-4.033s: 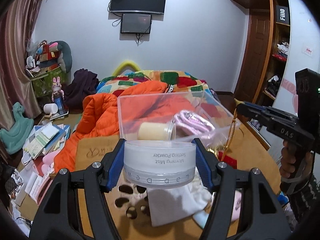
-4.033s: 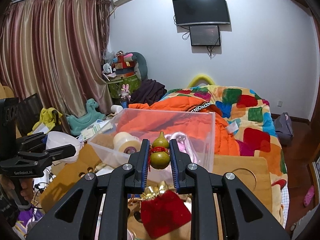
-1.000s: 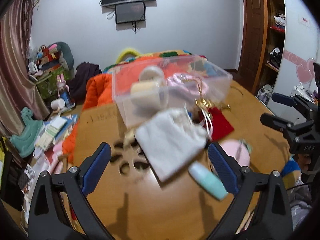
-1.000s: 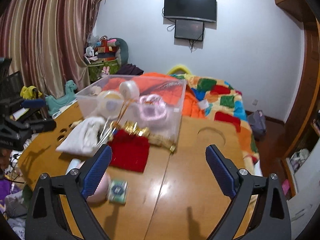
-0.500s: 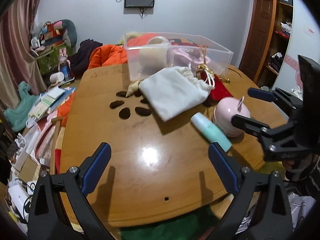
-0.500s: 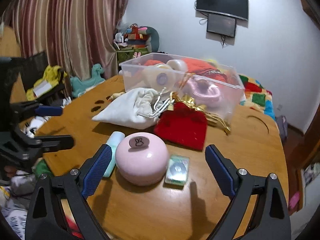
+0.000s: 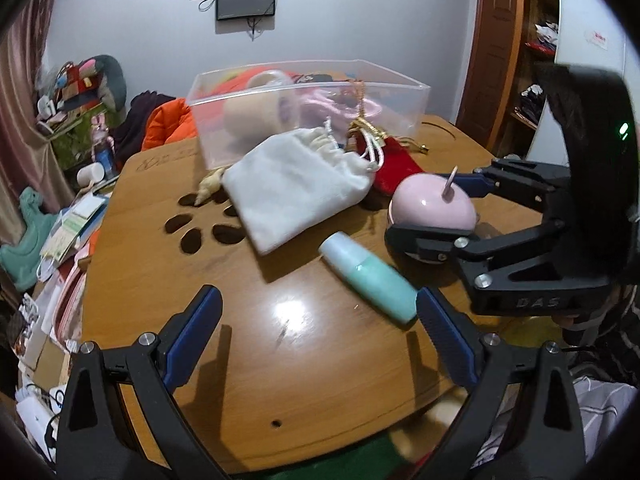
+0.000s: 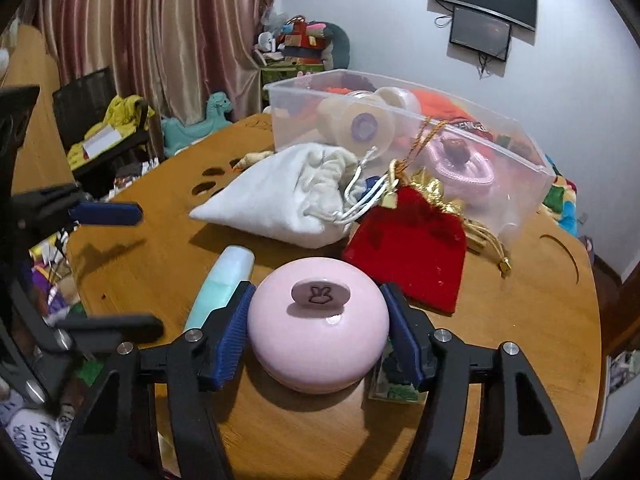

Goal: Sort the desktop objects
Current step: 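Grasp the pink round container with the right tool while the left grasps the mint-green bottle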

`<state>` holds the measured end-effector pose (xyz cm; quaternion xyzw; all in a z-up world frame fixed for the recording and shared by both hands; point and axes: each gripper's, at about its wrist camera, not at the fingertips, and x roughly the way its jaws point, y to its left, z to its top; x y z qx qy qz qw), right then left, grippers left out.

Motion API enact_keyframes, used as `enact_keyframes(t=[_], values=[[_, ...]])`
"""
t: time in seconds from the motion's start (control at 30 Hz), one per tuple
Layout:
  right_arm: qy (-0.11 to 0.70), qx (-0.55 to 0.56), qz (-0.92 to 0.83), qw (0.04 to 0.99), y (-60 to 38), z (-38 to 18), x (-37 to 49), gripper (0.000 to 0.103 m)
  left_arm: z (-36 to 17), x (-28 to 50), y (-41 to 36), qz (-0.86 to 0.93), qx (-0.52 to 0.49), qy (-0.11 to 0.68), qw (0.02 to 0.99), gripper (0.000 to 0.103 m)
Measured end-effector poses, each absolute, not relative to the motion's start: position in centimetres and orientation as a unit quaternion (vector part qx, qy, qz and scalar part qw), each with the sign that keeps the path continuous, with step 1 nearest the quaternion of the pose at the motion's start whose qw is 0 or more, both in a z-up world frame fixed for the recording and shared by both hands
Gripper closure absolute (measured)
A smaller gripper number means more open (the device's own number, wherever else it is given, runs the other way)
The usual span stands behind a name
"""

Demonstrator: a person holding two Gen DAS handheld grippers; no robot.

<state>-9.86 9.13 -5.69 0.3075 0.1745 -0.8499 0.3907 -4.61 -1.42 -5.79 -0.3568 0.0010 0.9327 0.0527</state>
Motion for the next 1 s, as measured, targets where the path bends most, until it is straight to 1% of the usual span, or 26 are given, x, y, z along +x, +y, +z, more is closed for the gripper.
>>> enact_keyframes(t=[0.2, 0.23, 0.37, 0.53, 0.6, 0.7, 0.77, 0.8, 1.0], values=[[0.134, 0.290, -0.862, 0.392, 11.4, -3.1, -10.0, 0.043, -5.9, -5.9, -0.2, 0.932, -0.360, 0.000, 0.054, 0.005], [0.129, 0.287, -0.865, 0.390, 11.9, -2.7, -10.0, 0.043, -5.9, -6.0, 0.2, 0.932, -0.358, 0.003, 0.050, 0.008], [0.105, 0.279, -0.878, 0.374, 14.1, -1.8, -10.1, 0.043, -6.4, -6.7, 1.1, 0.928, -0.369, 0.006, 0.047, 0.035], [0.080, 0.279, -0.888, 0.356, 16.1, -2.1, -10.3, 0.043, -6.9, -6.9, 1.6, 0.929, -0.368, 0.015, 0.030, 0.049], [0.068, 0.283, -0.889, 0.353, 16.7, -2.4, -10.5, 0.043, -6.9, -6.9, 1.7, 0.930, -0.366, 0.018, 0.025, 0.054], [0.060, 0.287, -0.890, 0.350, 17.2, -2.9, -10.7, 0.043, -6.9, -6.8, 1.7, 0.932, -0.360, 0.021, 0.023, 0.065], [0.055, 0.289, -0.890, 0.348, 17.6, -3.1, -10.8, 0.043, -6.9, -6.9, 1.6, 0.934, -0.357, 0.023, 0.021, 0.077], [0.050, 0.290, -0.889, 0.349, 17.8, -3.2, -10.8, 0.043, -6.9, -6.9, 1.7, 0.934, -0.355, 0.024, 0.020, 0.079], [0.041, 0.295, -0.887, 0.351, 18.2, -3.7, -10.8, 0.043, -6.8, -6.8, 2.2, 0.936, -0.349, 0.034, 0.012, 0.079]])
